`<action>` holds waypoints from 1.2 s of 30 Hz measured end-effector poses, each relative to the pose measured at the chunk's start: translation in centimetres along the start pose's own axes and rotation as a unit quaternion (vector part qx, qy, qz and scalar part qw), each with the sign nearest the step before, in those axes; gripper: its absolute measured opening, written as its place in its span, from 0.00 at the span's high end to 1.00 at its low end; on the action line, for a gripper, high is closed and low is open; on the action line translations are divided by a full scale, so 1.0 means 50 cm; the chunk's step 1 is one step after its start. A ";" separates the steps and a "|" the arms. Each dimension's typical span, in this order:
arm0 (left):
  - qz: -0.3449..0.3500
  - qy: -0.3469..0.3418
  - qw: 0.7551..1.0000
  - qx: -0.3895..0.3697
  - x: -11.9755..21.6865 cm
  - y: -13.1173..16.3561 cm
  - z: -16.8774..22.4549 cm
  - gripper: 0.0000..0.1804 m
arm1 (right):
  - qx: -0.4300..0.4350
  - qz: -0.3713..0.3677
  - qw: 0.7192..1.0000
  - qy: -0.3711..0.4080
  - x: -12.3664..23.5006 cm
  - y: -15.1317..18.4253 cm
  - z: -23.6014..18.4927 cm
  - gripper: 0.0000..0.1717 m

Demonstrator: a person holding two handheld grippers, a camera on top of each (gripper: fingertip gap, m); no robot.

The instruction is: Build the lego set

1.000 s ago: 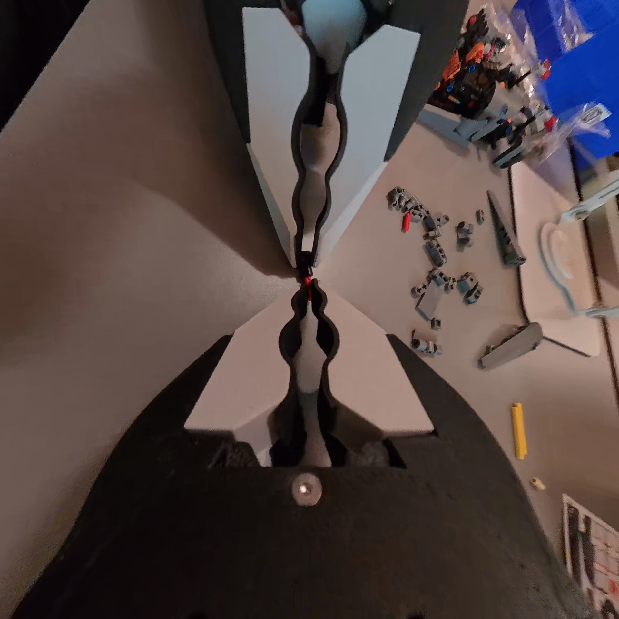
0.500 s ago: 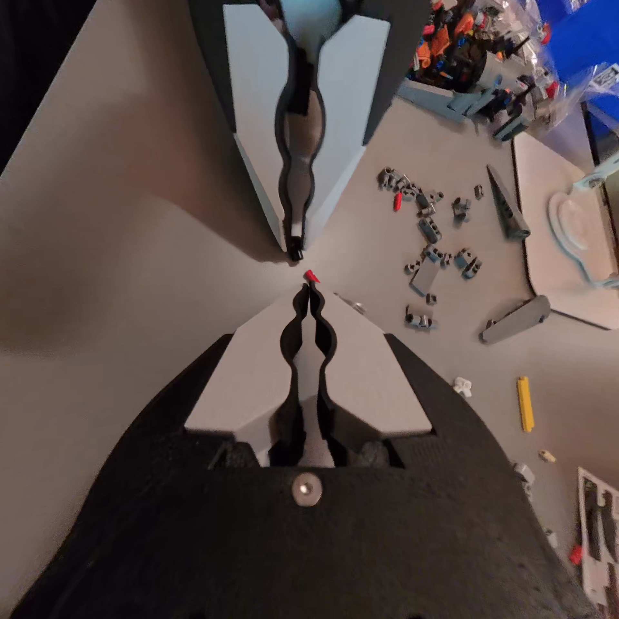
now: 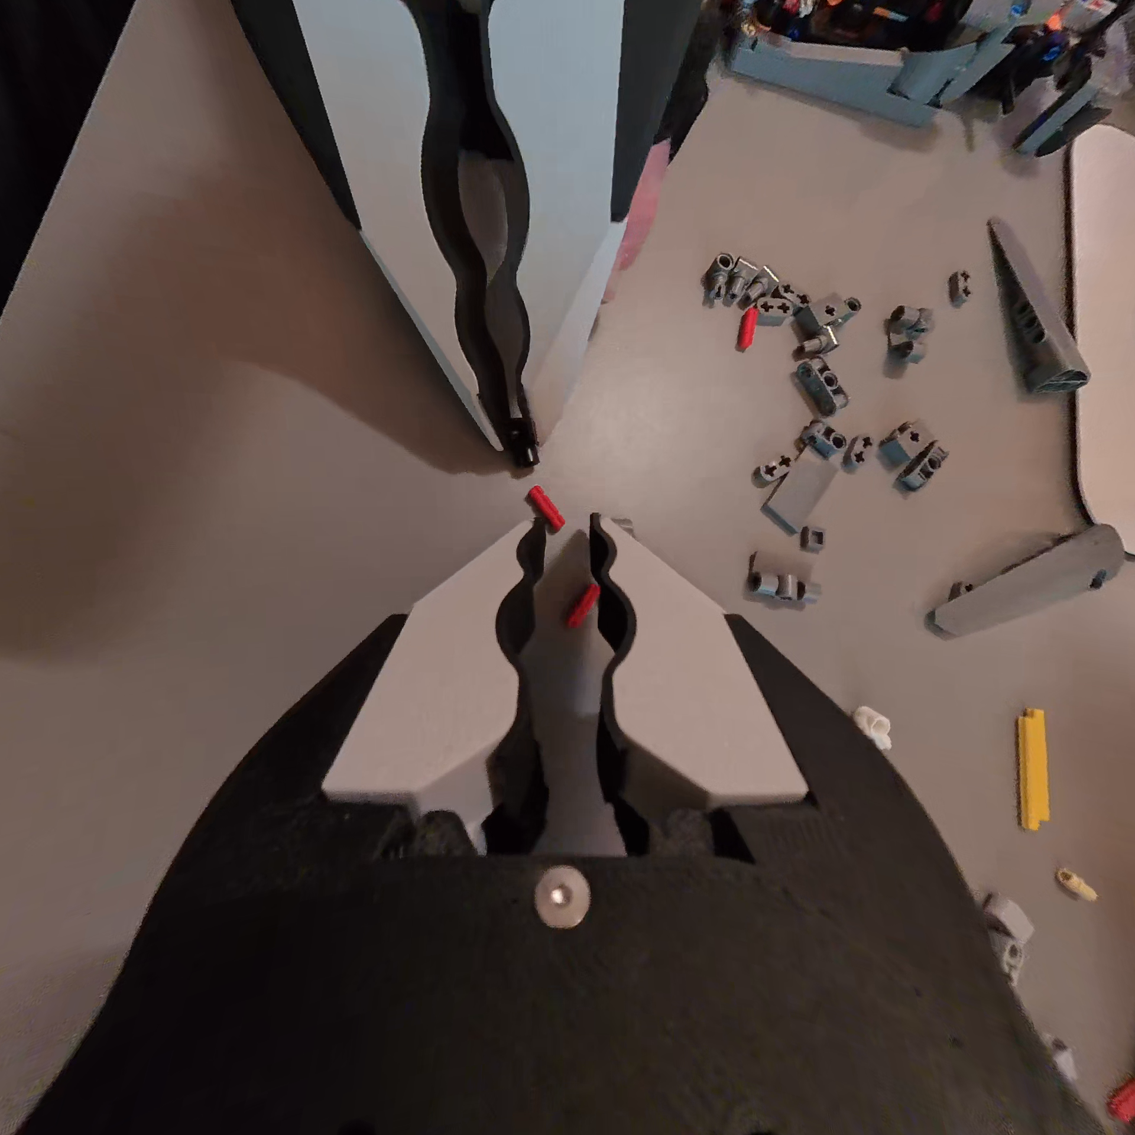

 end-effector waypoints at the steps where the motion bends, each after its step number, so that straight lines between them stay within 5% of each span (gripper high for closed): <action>1: 0.001 0.001 1.000 0.003 0.000 0.000 -0.001 0.97 | 0.001 -0.001 1.000 -0.013 -0.002 -0.001 0.001 0.95; 11: -0.001 0.004 1.000 0.009 -0.001 0.001 -0.004 0.97 | 0.004 -0.017 0.990 -0.140 -0.013 -0.008 0.008 1.00; 36: 0.016 -0.054 0.998 0.025 -0.004 0.002 -0.003 0.98 | 0.019 0.026 0.997 -0.064 -0.012 -0.007 0.001 1.00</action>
Point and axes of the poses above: each gripper's, where its closed fingertips meet, x back along the fingers, y out of its underside, z = x × y across the jaws, the point moved 3 cm from there along x, back along the fingers, and after that the axes turned 2 degrees about -z, right-handed, at the moved point
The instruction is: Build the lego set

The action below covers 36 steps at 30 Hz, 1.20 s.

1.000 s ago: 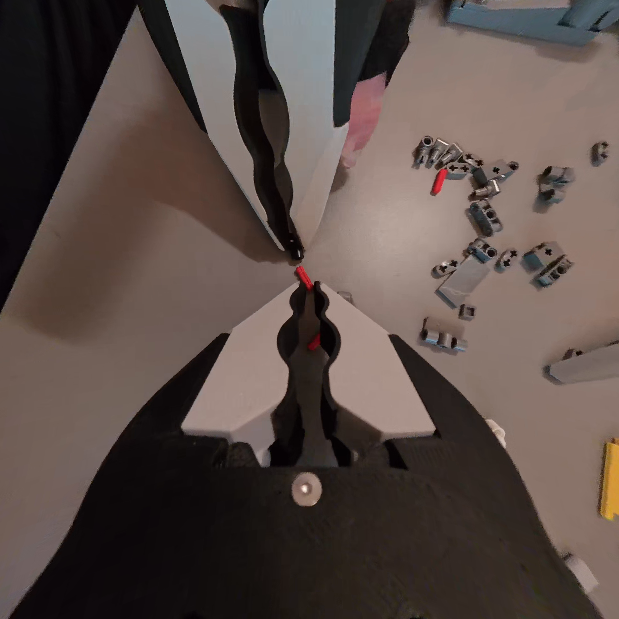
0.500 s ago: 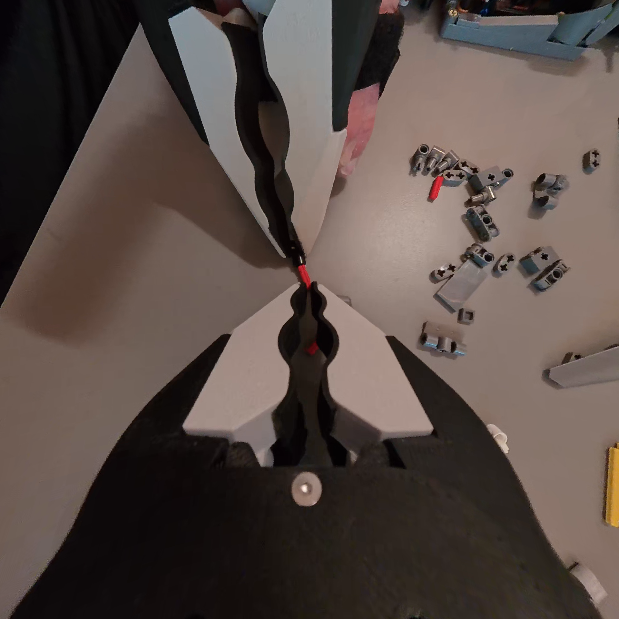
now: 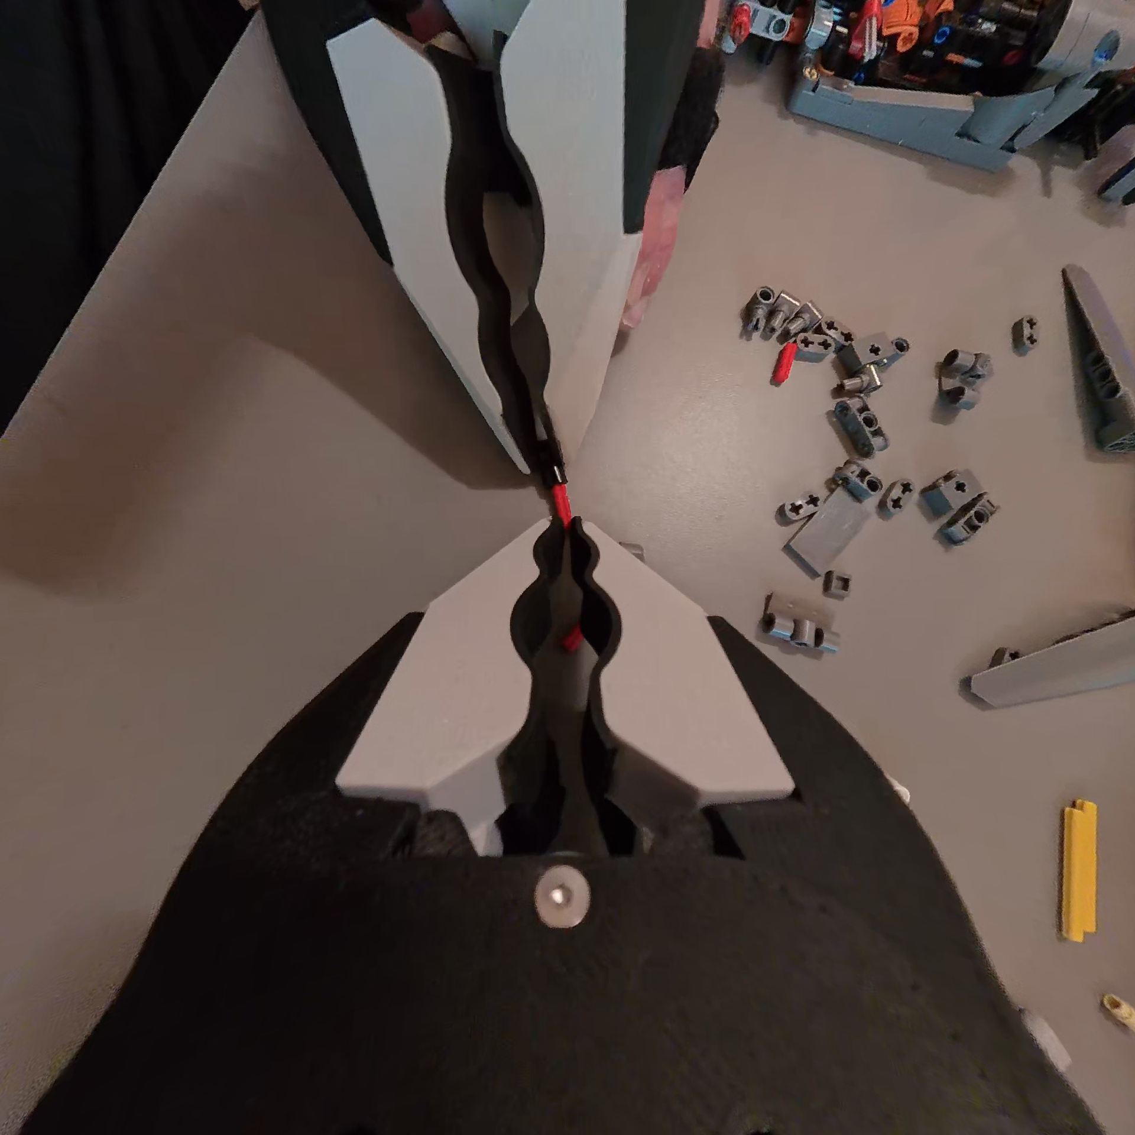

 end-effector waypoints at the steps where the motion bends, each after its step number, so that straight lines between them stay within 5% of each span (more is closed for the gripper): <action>1: 0.002 0.000 1.000 0.003 0.000 0.000 0.000 0.98 | 0.008 0.003 1.000 0.007 0.000 0.000 -0.001 1.00; 15: 0.014 0.059 0.996 0.066 -0.001 0.002 -0.008 0.98 | 0.091 0.028 0.994 0.044 -0.001 0.002 -0.003 1.00; 36: 0.024 0.065 0.997 0.020 -0.009 -0.001 -0.008 1.00 | 0.117 0.039 0.992 0.029 -0.010 -0.008 -0.009 1.00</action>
Point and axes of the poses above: each gripper's, where its closed fingertips meet, x back along the fingers, y out of its underside, z = x × y across the jaws, the point moved 3 cm from there along x, back along the fingers, and after that the axes turned 2 degrees about -z, right-handed, at the moved point
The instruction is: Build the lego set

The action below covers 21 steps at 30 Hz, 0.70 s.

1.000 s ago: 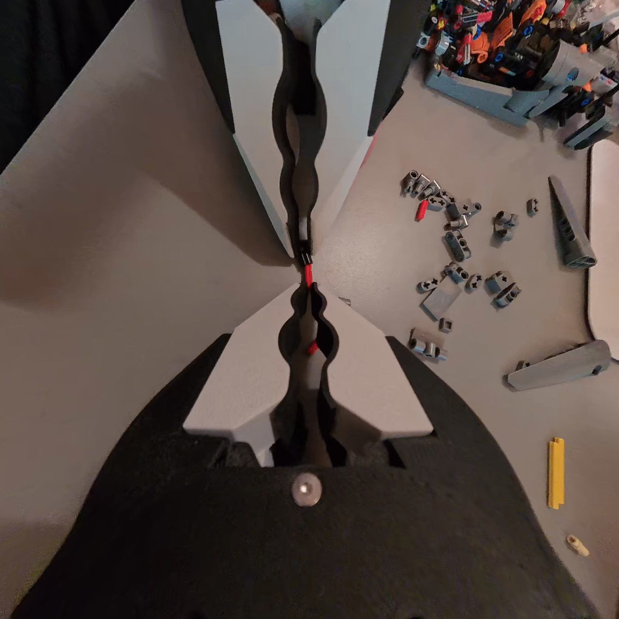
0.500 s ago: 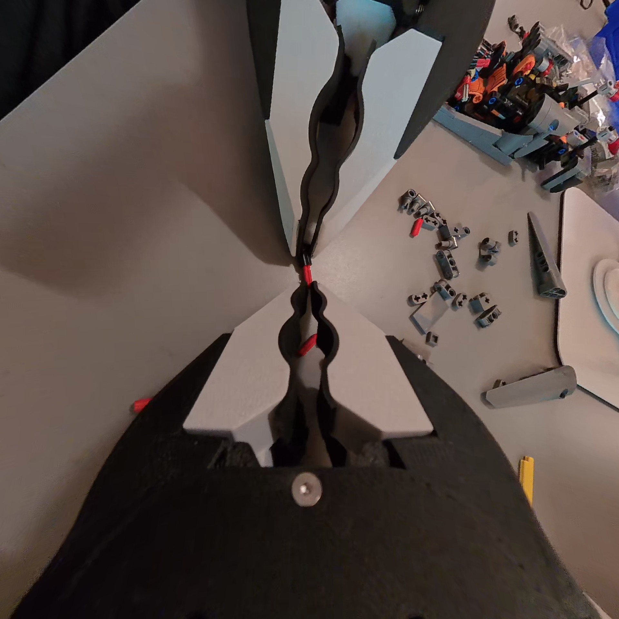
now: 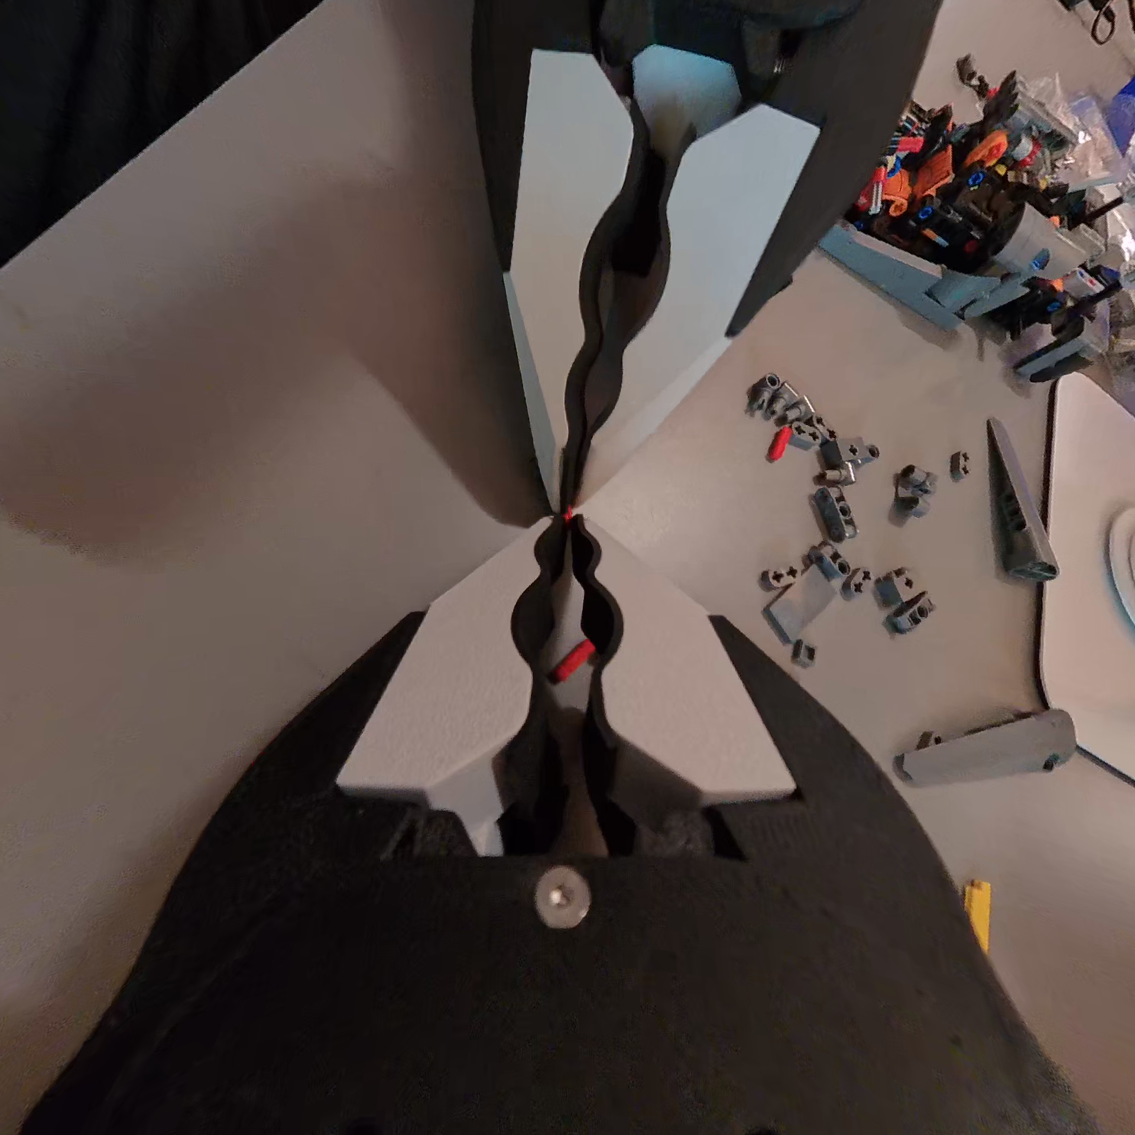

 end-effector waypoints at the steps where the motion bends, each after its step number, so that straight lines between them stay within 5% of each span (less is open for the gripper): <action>1: -0.001 -0.003 1.000 -0.005 -0.001 -0.001 0.000 1.00 | 0.002 -0.001 1.000 -0.001 -0.002 -0.002 -0.001 1.00; 21: -0.029 -0.036 0.999 0.018 0.047 0.000 0.032 0.95 | -0.006 -0.004 1.000 -0.003 -0.002 -0.003 -0.002 1.00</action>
Point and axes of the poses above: each gripper's, where its closed fingertips meet, x back along the fingers, y out of its underside, z = x × y across the jaws, the point moved 3 cm from there along x, back along the fingers, and after that the axes turned 2 degrees about -z, right-handed, at the moved point
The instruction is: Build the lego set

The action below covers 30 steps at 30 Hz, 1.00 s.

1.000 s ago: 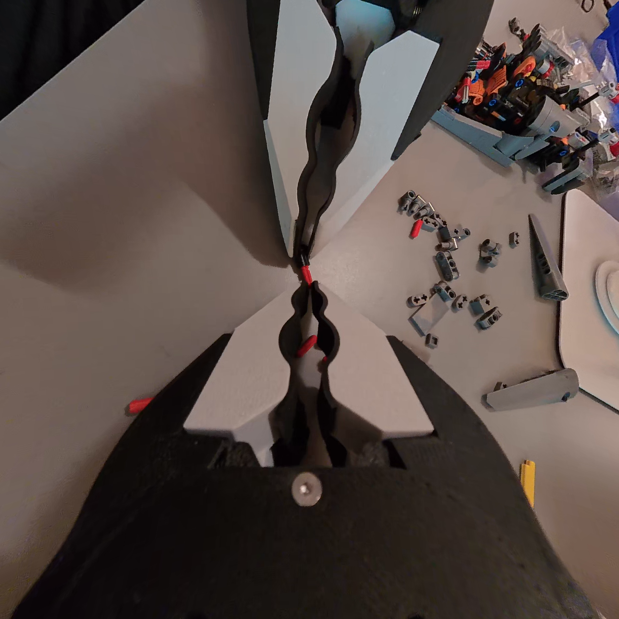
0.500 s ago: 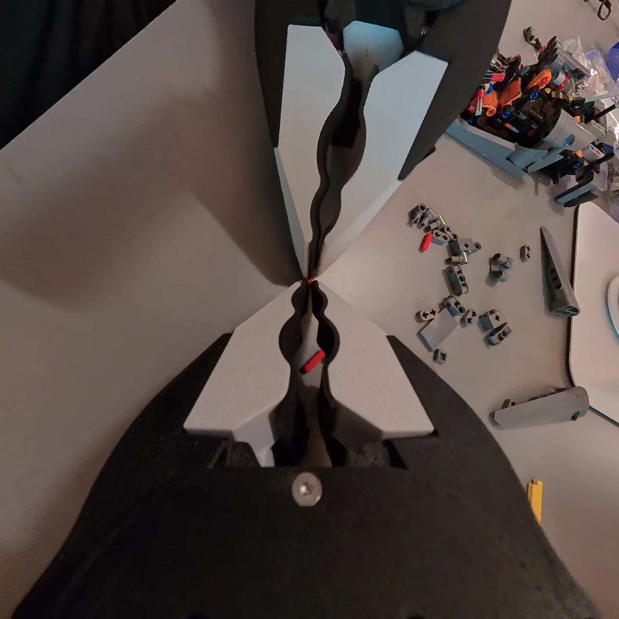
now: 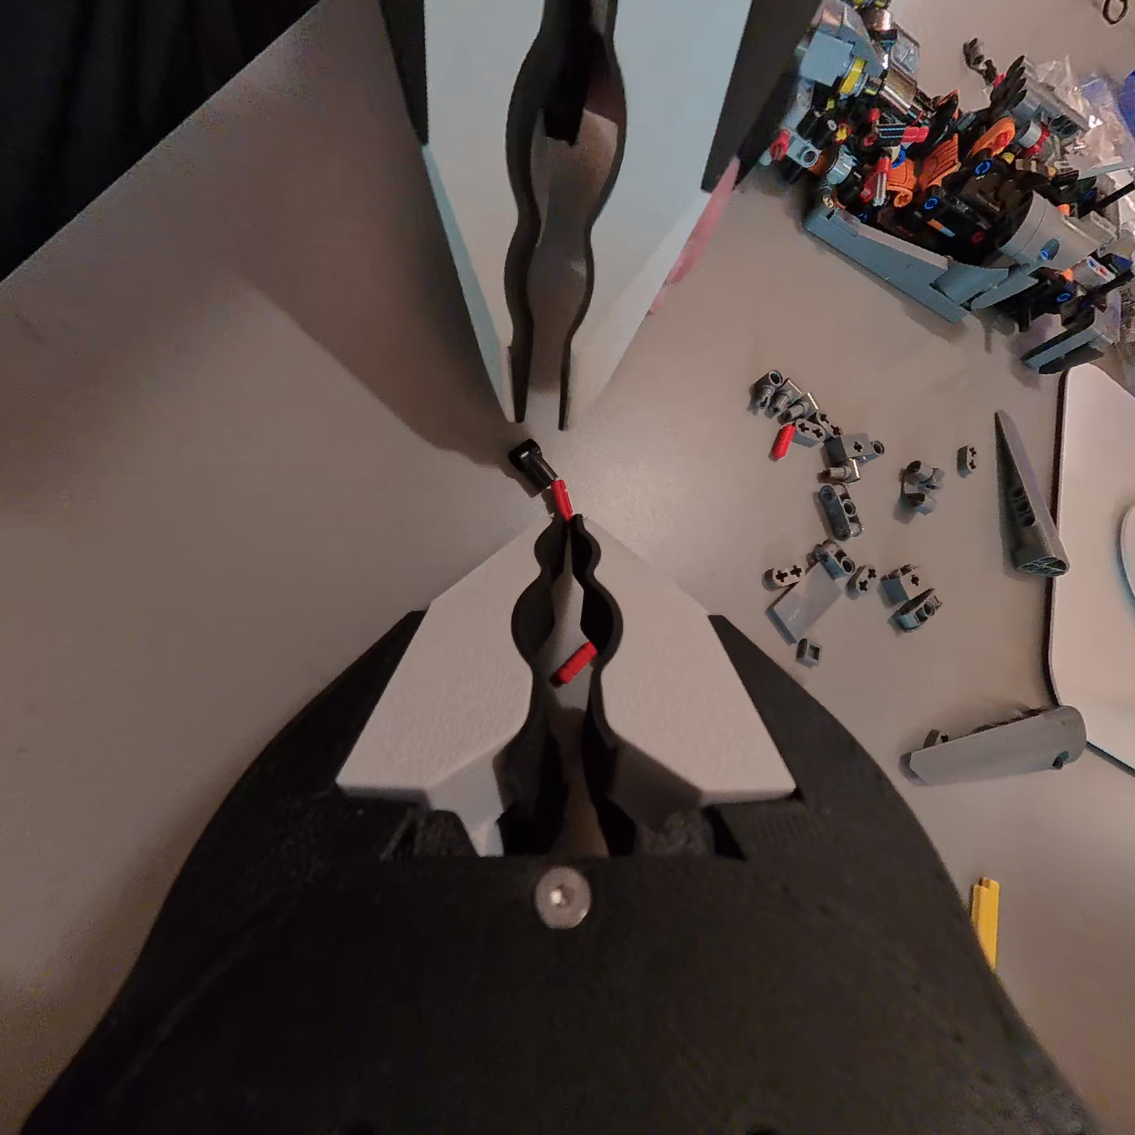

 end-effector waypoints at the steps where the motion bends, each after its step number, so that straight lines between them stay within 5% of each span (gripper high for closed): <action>1: -0.006 -0.010 1.000 0.002 -0.003 0.002 0.001 0.94 | 0.000 0.000 1.000 0.000 0.000 0.000 0.000 1.00; 14: -0.031 -0.055 0.995 0.076 -0.028 -0.004 0.007 0.94 | 0.000 -0.001 1.000 0.002 0.000 0.000 0.000 1.00; 30: -0.029 -0.020 0.999 0.007 -0.024 0.002 0.004 0.96 | 0.014 0.003 1.000 -0.006 0.002 0.001 -0.001 1.00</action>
Point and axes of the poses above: each gripper's, where its closed fingertips meet, x back along the fingers, y out of its underside, z = x × y across the jaws, the point moved 3 cm from there along x, back along the fingers, and after that the axes turned 2 degrees about -z, right-handed, at the moved point
